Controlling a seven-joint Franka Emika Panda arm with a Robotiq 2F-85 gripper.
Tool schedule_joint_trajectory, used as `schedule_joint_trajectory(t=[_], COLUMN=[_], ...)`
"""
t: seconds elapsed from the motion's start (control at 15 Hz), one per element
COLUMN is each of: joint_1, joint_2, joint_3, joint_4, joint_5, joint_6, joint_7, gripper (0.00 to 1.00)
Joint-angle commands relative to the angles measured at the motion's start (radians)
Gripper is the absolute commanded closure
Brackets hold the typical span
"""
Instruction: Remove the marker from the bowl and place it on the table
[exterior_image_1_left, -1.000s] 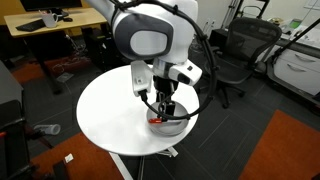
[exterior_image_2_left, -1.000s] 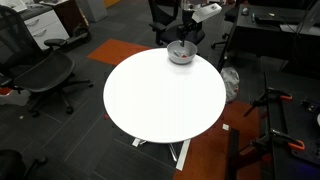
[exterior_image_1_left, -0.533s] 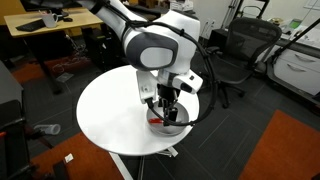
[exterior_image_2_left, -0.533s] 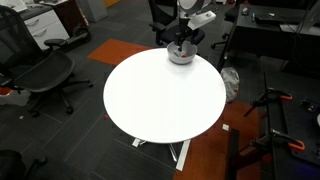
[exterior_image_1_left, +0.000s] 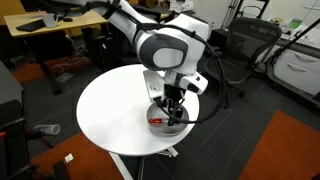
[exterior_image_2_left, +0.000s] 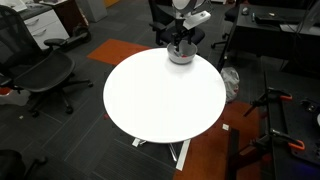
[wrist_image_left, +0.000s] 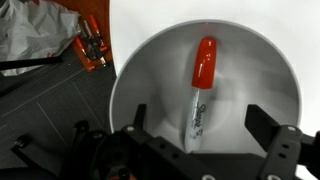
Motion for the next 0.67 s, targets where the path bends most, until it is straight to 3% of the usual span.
schedule_joint_trajectory(t=[0.0,0.6], joint_1=[-0.024,-0.039], joint_2=[0.067,0.176], joint_3=[0.013,0.013], joint_4=[0.116,0.262], joint_5=[0.016,0.011], joint_6=[-0.102,-0.201], joint_7=[-0.011,-0.012], gripper=[0.0,0.0])
